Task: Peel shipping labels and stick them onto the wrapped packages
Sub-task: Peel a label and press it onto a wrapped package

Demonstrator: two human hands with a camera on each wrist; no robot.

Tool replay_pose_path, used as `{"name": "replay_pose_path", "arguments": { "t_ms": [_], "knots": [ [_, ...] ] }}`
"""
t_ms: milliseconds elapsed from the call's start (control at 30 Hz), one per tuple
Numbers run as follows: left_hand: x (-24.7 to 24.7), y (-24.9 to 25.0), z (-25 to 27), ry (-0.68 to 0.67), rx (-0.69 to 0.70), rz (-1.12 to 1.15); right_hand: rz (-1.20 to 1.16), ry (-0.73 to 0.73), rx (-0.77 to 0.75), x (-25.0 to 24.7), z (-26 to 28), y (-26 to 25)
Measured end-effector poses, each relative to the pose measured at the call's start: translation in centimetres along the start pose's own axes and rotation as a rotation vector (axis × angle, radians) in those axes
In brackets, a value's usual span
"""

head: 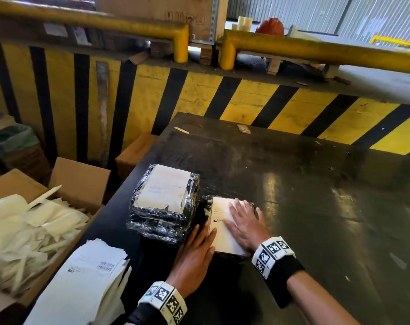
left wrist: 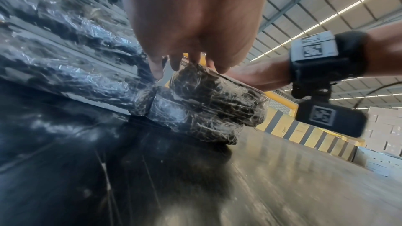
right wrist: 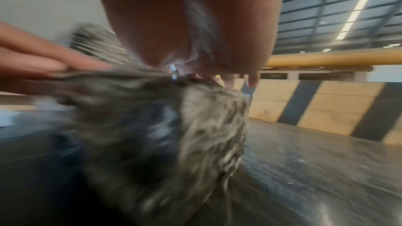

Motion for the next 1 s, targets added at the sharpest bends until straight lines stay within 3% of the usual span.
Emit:
{"name": "replay_pose_path", "arguments": {
  "t_ms": [100, 200, 267, 333, 567, 867, 1000],
  "knots": [
    [0.3, -0.1, -0.1, 0.005, -0.004, 0.023, 0.028, -0.004, -0.124, 1.5, 3.8, 0.3],
    [0.7, -0.5, -0.3, 0.026, 0.017, 0.001, 0.126, 0.108, -0.163, 1.6, 6.6, 0.3],
    [0.8, -0.6, -0.4, 0.033, 0.024, 0.001, 0.107, 0.113, -0.193, 1.3, 6.0, 0.5],
    [0.7, -0.5, -0.3, 0.039, 0.025, -0.002, 0.037, -0.032, -0.141, 1.1, 4.0, 0.5],
    [0.1, -0.1, -0.3, 0.053, 0.026, -0.017, 0.028, -0.041, -0.013, -1.0, -1.8, -1.3],
    [0.5, -0.5, -0.2, 0.070, 0.058, 0.015, 0.083, -0.084, -0.264, 0.6, 4.9, -0.2],
    [0.6, -0.5, -0.3, 0.081, 0.054, 0.027, 0.109, -0.062, -0.248, -0.1, 2.7, -1.1]
  ]
}}
Point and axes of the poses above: each hand's wrist, its own z-axis away from the middle knuckle, its own x-axis out of the palm, y = z × x, the point moved 2 cm from there along -z, towards the middle knuckle, and after that the axes turned 12 degrees about x, right-handed, at the moved point
